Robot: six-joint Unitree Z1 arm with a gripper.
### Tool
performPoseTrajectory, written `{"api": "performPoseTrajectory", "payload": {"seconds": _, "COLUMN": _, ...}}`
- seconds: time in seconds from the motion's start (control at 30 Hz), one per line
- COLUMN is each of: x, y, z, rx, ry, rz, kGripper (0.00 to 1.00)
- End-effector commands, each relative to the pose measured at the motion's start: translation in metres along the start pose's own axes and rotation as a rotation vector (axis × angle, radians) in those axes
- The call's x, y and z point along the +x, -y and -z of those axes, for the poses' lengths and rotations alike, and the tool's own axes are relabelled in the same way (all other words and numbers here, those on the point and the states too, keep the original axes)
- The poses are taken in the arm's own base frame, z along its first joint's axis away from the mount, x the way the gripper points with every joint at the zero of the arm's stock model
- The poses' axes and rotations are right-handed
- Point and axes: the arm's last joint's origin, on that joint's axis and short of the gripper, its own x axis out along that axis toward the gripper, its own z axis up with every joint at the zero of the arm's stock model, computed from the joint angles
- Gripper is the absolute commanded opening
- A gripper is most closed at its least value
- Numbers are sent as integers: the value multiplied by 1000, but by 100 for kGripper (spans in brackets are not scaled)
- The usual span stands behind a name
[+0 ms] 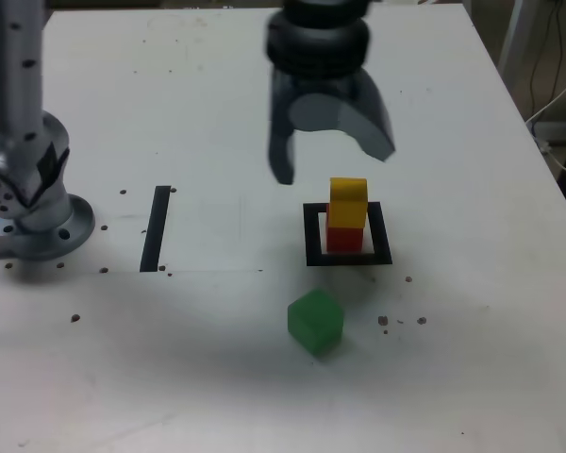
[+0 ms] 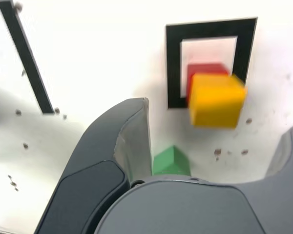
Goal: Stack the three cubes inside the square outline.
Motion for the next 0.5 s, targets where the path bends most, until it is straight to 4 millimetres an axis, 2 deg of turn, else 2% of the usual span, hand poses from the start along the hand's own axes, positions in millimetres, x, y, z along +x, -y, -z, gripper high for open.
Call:
{"api": "performPoseTrajectory", "payload": {"seconds": 0.0, "x": -7, "y": 8, "z": 12, "rx": -69, "ry": 31, "rz": 23, "kGripper": 100}}
{"api": "performPoseTrajectory", "payload": {"seconds": 0.13, "x": 1, "y": 29, "z": 24, "rx": -161, "ry": 3, "rz": 92, "kGripper": 100}}
{"api": "performPoseTrajectory", "payload": {"seconds": 0.27, "x": 14, "y": 49, "z": 28, "rx": -259, "ry": -16, "rz": 152, "kGripper": 100}}
{"api": "performPoseTrajectory", "payload": {"seconds": 0.47, "x": 32, "y": 60, "z": 23, "rx": -346, "ry": -24, "rz": 174, "kGripper": 100}}
